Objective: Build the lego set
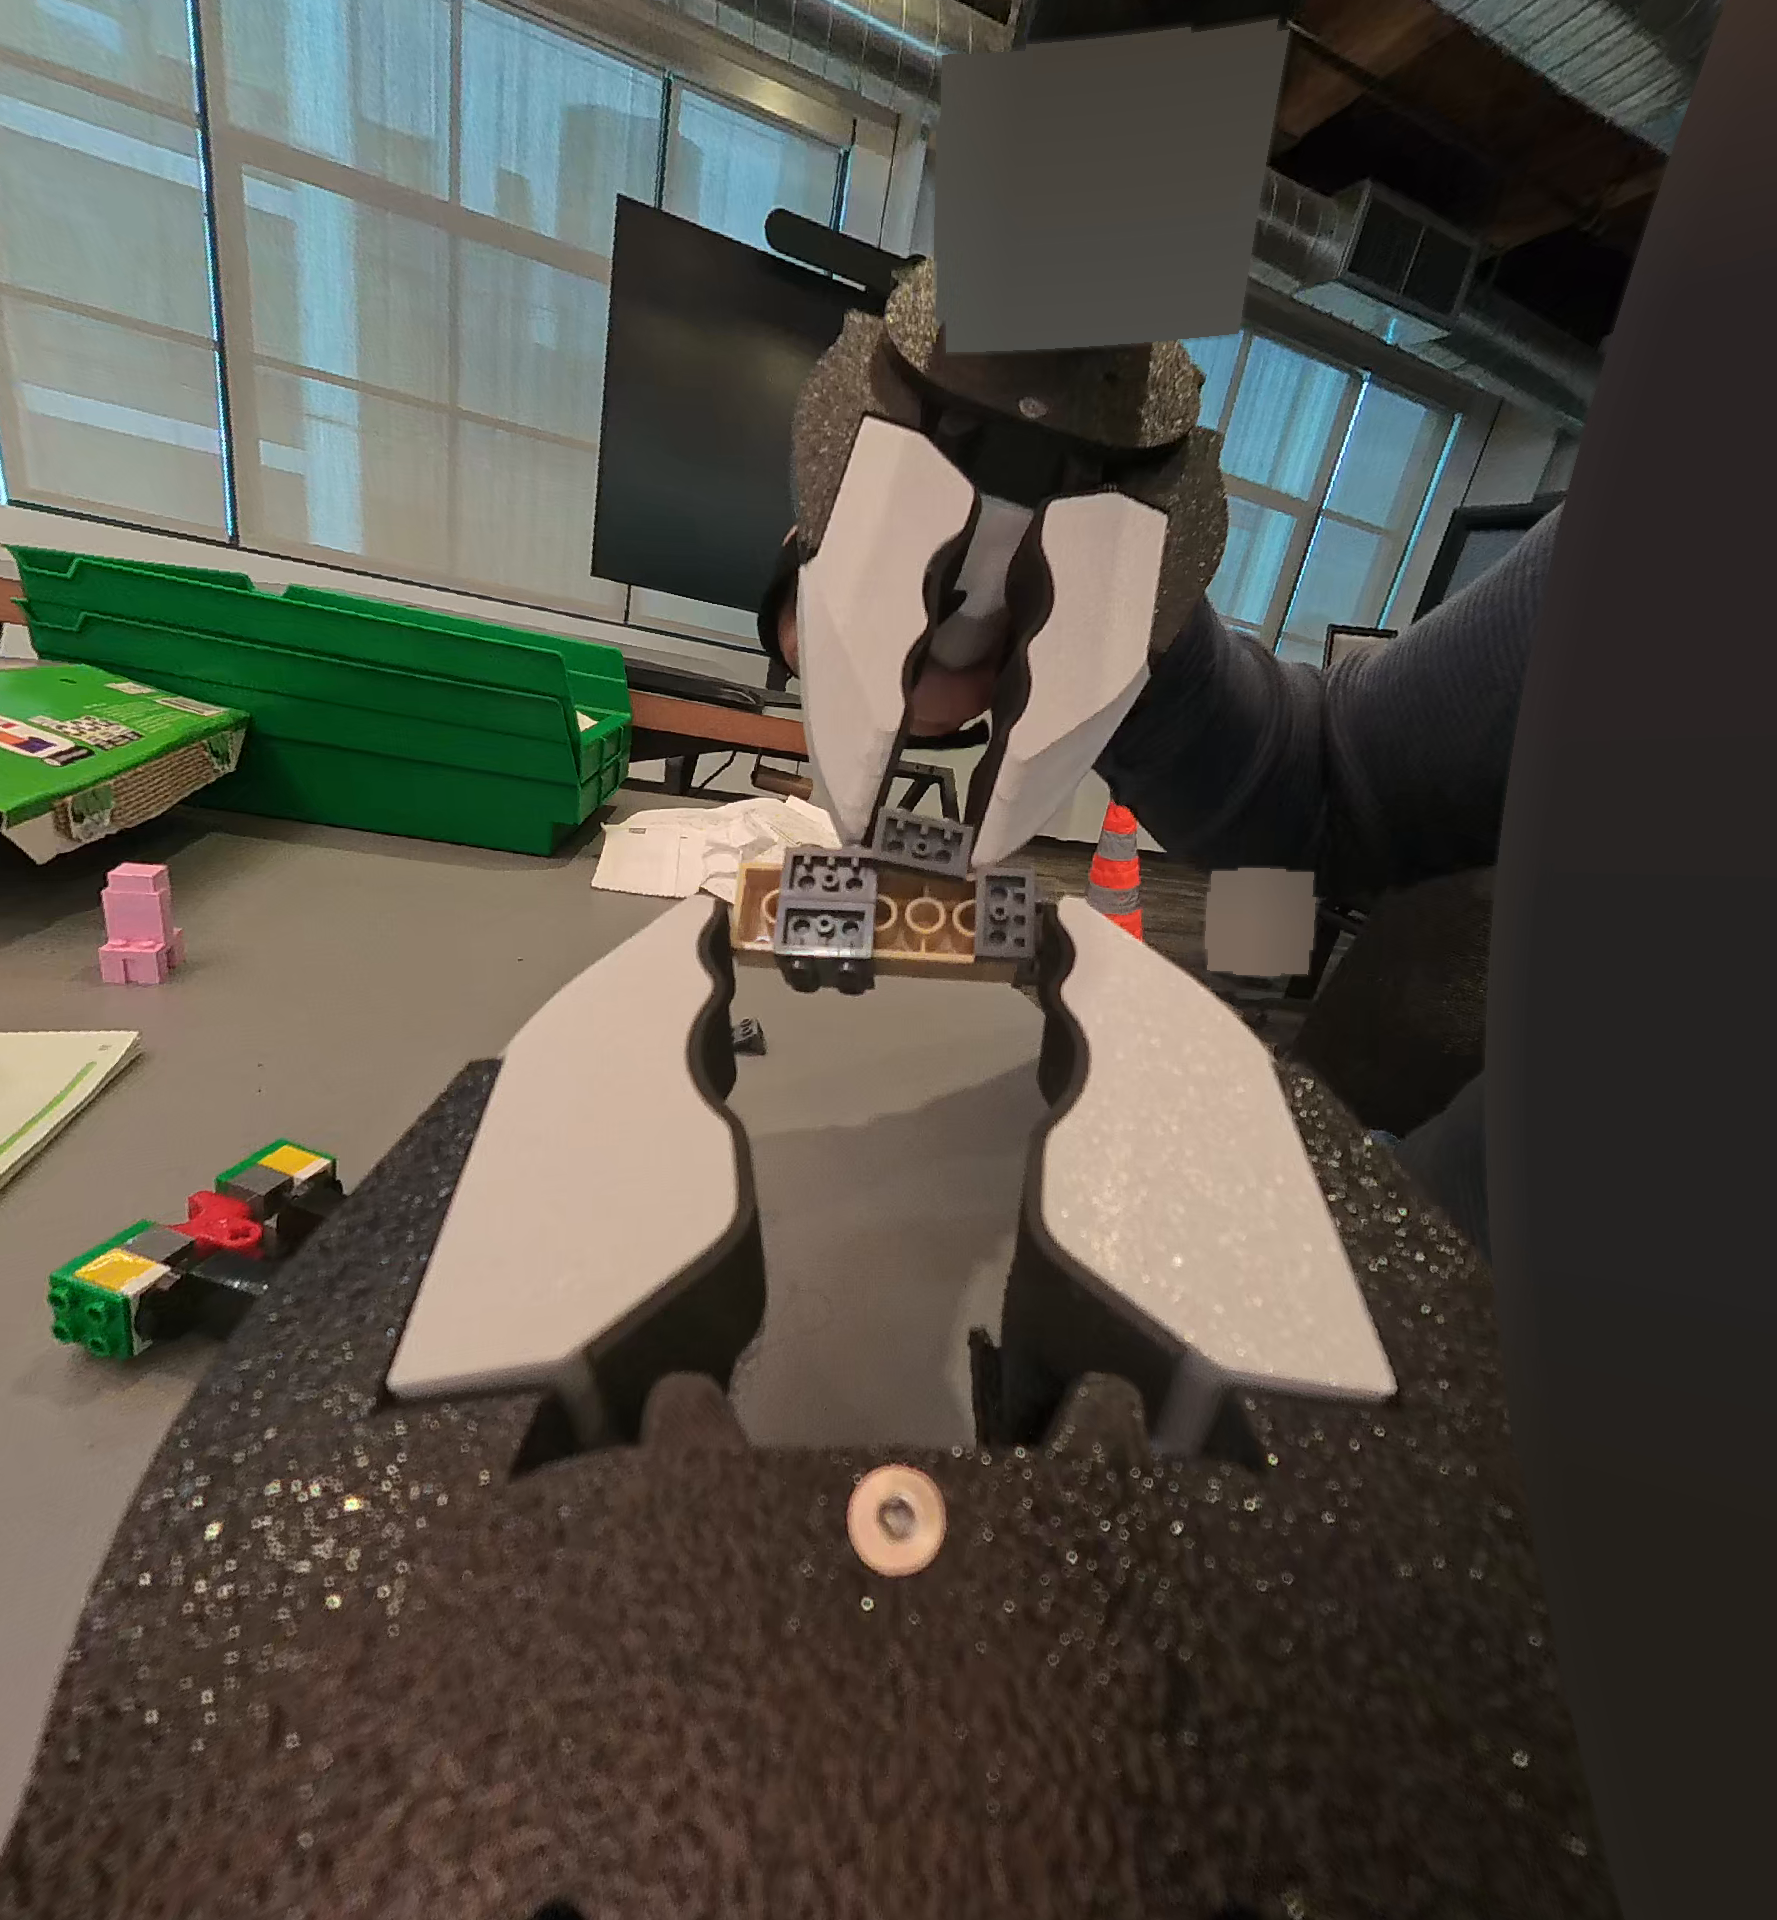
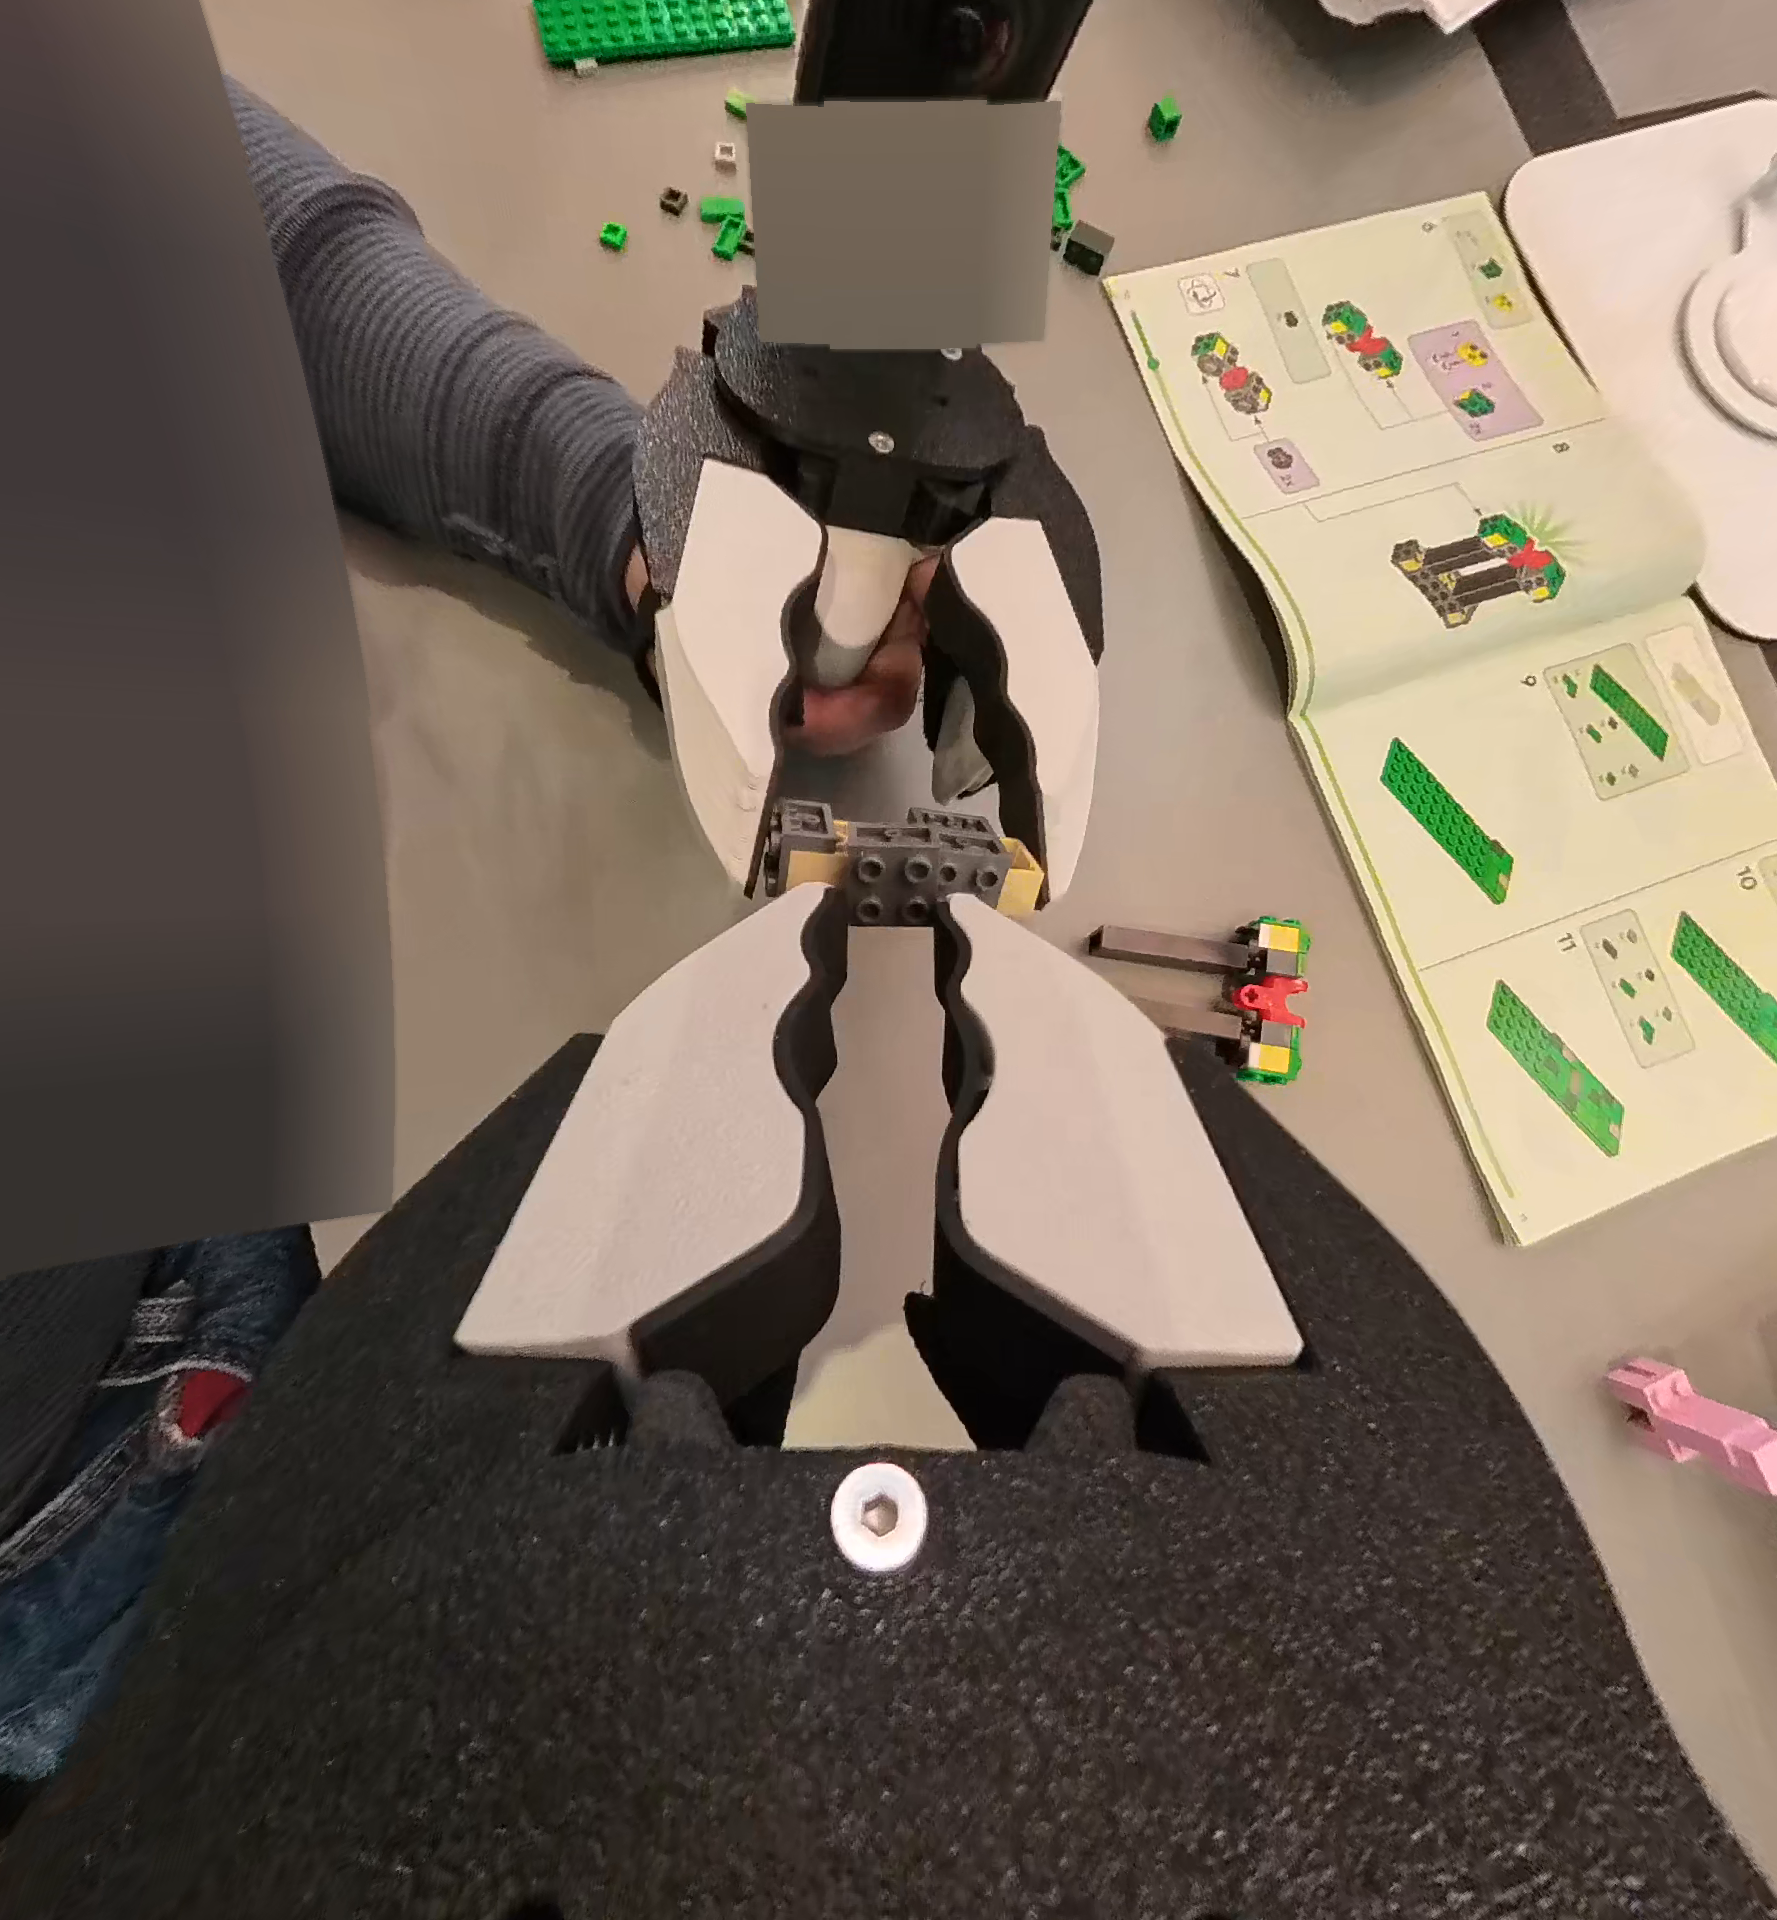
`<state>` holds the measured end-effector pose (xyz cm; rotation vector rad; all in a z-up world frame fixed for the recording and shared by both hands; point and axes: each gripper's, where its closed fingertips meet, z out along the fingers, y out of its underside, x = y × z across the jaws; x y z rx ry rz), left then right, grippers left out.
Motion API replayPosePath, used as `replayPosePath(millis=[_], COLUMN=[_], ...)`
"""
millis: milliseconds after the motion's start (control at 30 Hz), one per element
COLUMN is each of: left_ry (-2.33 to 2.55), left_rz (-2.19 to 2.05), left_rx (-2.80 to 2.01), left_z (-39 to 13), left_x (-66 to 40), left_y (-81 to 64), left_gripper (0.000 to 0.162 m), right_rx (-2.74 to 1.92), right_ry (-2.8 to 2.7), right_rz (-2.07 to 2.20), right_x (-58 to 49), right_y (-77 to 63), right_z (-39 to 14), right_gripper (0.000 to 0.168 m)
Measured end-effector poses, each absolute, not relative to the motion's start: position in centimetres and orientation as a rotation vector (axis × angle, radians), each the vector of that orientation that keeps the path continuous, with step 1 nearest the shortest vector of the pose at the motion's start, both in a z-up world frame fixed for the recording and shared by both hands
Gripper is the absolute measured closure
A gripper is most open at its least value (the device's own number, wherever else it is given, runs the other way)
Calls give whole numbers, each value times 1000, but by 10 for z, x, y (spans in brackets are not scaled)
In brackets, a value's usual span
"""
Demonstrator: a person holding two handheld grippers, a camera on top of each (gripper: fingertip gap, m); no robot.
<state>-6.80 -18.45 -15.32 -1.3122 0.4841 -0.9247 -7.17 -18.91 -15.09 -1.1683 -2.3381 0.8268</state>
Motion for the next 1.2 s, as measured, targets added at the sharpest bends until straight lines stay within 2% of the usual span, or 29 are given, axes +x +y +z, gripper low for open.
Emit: replayPosePath(millis=[1200], left_ry=[481], left_rz=[-942], left_rx=[-1308], left_z=[-153], left_x=[-67], left_y=[-185], left_gripper=[106], right_rx=[-1169], right_ry=[-2346], right_rz=[615], right_x=[-74], right_y=[-187], right_z=[-151], right_gripper=[147])
